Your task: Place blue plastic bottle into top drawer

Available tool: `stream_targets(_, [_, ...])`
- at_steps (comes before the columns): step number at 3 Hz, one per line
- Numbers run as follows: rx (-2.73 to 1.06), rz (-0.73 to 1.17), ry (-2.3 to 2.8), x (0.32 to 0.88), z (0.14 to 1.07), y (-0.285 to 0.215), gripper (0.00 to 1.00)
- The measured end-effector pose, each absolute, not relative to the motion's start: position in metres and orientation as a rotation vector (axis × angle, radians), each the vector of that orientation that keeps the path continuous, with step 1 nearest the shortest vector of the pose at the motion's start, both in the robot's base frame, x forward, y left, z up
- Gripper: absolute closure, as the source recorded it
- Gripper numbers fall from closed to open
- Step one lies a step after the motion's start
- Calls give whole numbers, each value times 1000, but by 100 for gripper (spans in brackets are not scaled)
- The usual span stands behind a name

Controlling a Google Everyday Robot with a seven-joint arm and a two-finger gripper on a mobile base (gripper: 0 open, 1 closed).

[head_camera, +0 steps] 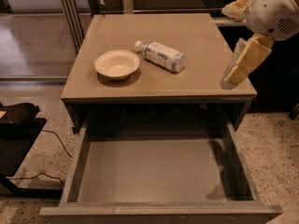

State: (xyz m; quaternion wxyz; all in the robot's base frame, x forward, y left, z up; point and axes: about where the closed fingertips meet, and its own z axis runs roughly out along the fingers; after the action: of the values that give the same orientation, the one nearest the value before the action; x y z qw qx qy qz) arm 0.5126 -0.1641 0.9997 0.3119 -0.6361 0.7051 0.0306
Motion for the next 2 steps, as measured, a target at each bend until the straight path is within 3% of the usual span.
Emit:
stream_targets(1, [-1585, 204, 1810, 554, 995, -146, 0])
stream_targets(2, [-1585, 204, 1810, 554, 996, -146, 0])
